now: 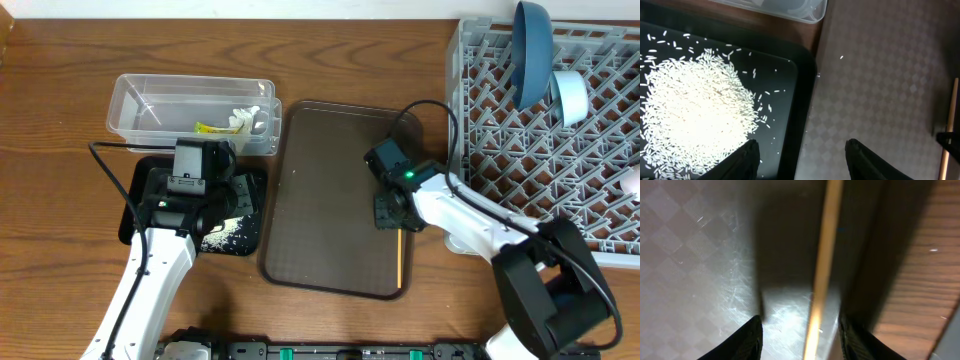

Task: Sort waste into correct bins and load items into the dishwasher rack
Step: 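Move right gripper to the wooden chopstick on brown tray and grasp it, then carry the chopstick with right gripper and insert it upright in rack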

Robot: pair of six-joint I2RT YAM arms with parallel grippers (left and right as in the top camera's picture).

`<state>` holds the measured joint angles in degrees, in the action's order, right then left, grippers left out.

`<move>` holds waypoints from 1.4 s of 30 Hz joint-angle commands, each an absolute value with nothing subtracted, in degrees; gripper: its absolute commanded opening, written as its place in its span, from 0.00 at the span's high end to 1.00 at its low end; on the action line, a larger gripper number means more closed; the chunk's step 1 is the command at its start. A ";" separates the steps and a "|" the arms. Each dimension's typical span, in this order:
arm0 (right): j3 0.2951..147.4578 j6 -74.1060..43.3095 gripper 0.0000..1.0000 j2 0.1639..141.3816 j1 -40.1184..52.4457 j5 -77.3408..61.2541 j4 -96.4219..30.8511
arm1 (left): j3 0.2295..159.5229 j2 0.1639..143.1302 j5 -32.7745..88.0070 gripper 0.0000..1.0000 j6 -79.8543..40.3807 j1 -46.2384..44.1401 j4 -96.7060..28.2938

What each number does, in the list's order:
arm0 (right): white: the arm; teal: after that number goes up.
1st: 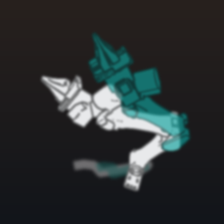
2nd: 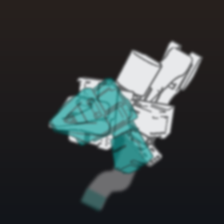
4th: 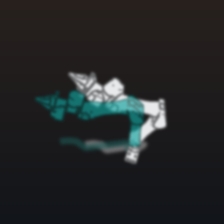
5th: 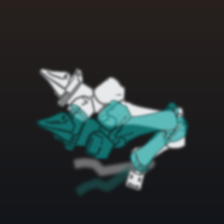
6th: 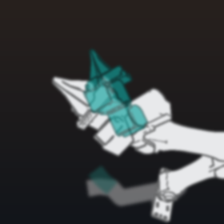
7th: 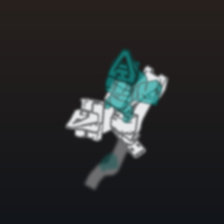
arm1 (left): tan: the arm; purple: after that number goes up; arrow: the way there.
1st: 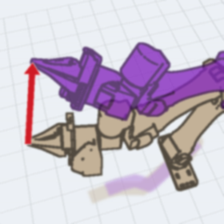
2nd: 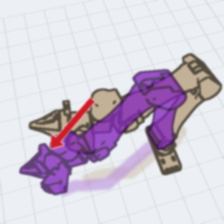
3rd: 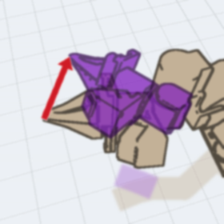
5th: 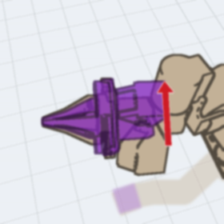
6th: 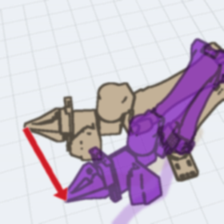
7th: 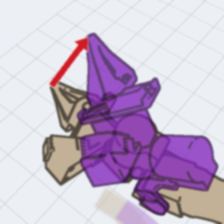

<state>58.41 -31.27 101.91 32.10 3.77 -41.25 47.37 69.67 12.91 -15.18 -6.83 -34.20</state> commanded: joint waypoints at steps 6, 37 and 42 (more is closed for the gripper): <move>57.95 -32.56 0.69 104.05 32.69 4.34 -41.04 | 47.94 70.11 12.36 0.42 -15.14 -6.55 -34.26; 70.35 -14.92 0.99 91.35 24.60 4.27 -44.40 | 47.94 70.11 12.38 0.42 -15.14 -6.55 -34.28; 73.28 -11.68 0.99 88.92 17.63 6.00 -48.29 | 47.94 70.11 12.38 0.42 -15.14 -6.55 -34.26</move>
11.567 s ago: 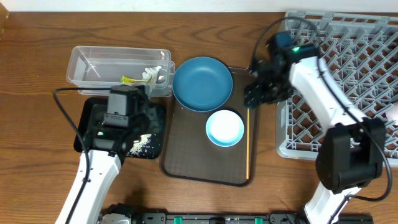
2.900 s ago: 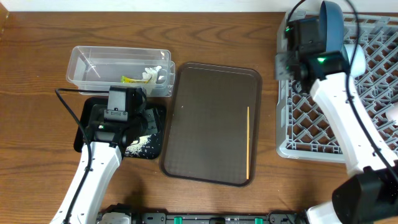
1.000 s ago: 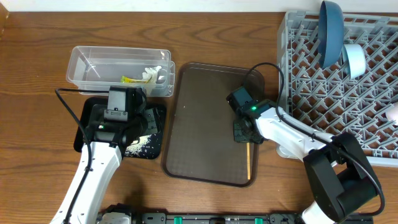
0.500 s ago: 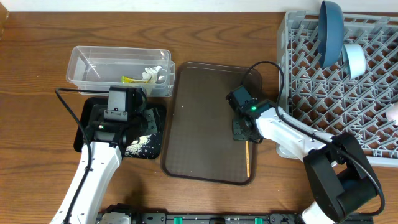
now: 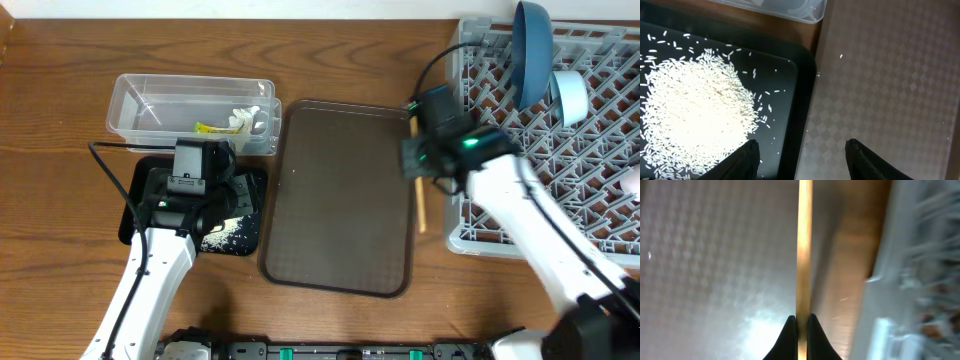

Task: Sort waste into correct bins and load items into the dishwasher rack
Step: 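Carry the chopstick with right gripper and insert it upright in rack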

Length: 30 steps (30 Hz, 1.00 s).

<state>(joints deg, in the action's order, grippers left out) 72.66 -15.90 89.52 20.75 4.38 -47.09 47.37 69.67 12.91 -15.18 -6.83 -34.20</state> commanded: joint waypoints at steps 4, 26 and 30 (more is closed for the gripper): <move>73.14 -10.87 0.99 88.95 11.73 7.99 -50.63 | 47.94 70.11 12.38 0.42 -15.14 -6.55 -34.28; 71.99 -10.44 0.99 94.89 3.44 4.03 -48.31 | 47.94 70.11 12.38 0.42 -15.14 -6.55 -34.26; 71.99 -10.66 0.96 96.44 3.44 4.03 -48.21 | 47.94 70.11 12.36 0.42 -15.14 -6.55 -34.24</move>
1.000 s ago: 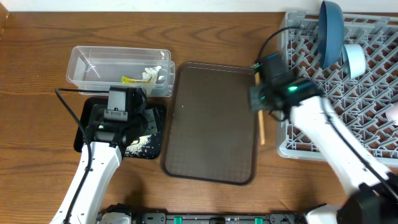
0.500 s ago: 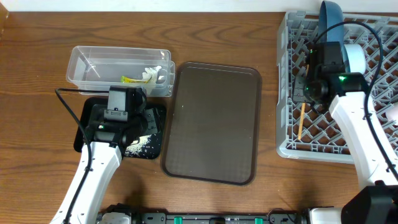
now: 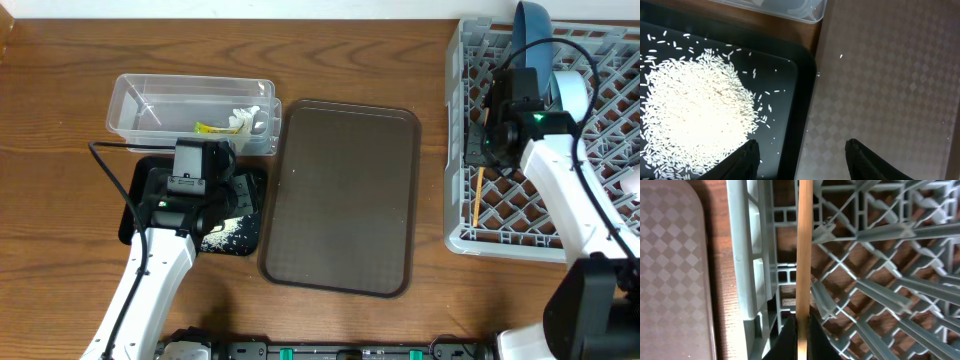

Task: Sort waste into correct bins and load items into the dishwasher rack
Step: 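Carry the chopstick with right gripper and insert it upright in rack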

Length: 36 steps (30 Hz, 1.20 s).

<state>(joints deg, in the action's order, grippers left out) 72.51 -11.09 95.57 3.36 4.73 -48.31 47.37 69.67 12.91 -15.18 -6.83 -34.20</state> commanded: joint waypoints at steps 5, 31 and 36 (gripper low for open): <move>71.99 -10.63 0.87 96.60 3.44 4.05 -48.18 | 47.90 70.11 12.36 0.42 -15.14 -6.55 -34.22; 72.03 -8.01 0.20 87.26 3.38 -7.60 -32.42 | 52.49 71.20 12.38 0.17 -8.56 -11.03 -29.80; 72.03 -7.42 0.01 85.82 1.76 -7.31 -37.82 | 53.63 70.59 12.38 0.13 -8.62 -9.54 -39.40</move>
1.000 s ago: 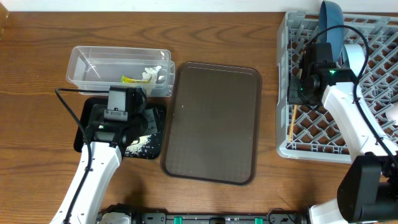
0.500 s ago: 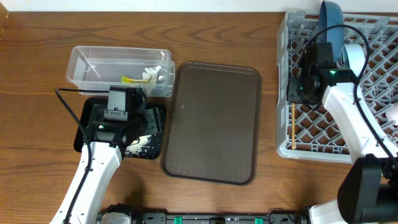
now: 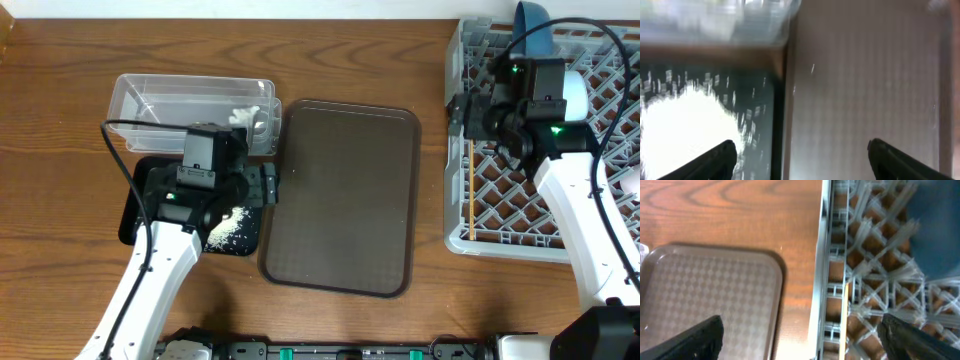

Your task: Sort waste into correct bins and load items into the dishwasher rack

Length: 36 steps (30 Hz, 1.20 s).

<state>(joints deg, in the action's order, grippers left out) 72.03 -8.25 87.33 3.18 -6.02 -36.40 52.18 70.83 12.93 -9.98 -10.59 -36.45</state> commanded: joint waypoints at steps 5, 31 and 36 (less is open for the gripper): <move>71.96 -8.36 0.01 82.15 -2.48 -6.90 -43.97 | 53.58 66.08 12.36 0.13 -9.02 -6.28 -46.87; 36.21 -7.64 0.01 40.42 -3.68 -5.82 -32.16 | 43.11 22.02 2.09 0.04 -8.60 -6.07 -44.95; 36.21 -7.64 0.01 40.97 -3.68 -5.82 -40.42 | 43.11 22.02 2.09 0.03 -8.60 -6.07 -44.97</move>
